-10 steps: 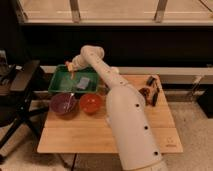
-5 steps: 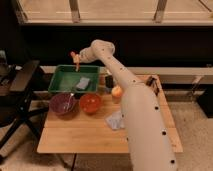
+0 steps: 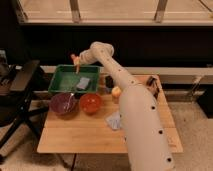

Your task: Place pepper in tray

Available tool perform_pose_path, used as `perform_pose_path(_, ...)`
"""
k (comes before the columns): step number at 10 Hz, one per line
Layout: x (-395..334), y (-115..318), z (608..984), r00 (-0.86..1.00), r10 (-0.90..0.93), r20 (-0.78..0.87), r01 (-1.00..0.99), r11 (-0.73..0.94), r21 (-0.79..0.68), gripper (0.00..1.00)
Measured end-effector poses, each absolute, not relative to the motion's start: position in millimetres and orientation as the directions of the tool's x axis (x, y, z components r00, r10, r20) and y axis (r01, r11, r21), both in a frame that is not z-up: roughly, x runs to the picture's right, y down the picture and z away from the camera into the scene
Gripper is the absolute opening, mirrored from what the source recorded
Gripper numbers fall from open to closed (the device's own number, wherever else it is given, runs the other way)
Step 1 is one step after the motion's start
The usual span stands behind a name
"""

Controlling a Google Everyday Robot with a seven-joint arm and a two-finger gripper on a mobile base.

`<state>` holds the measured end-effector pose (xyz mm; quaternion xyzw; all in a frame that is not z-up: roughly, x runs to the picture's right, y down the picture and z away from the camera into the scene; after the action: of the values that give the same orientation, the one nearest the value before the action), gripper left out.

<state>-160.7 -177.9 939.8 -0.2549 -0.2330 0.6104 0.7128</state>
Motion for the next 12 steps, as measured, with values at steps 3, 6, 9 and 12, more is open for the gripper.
perform_pose_path(3, -189, -149, 969, 0.181, 0.983, -0.032, -0.72, 0.111, -0.685, 0.0)
perform_pose_path(6, -214, -122, 987, 0.203, 0.977, -0.07, -0.687, 0.091, -0.721, 0.02)
perform_pose_path(9, -227, -103, 991, 0.211, 0.974, -0.081, -0.658, 0.08, -0.748, 0.31)
perform_pose_path(12, -232, -94, 990, 0.217, 0.973, -0.085, -0.648, 0.078, -0.758, 0.61)
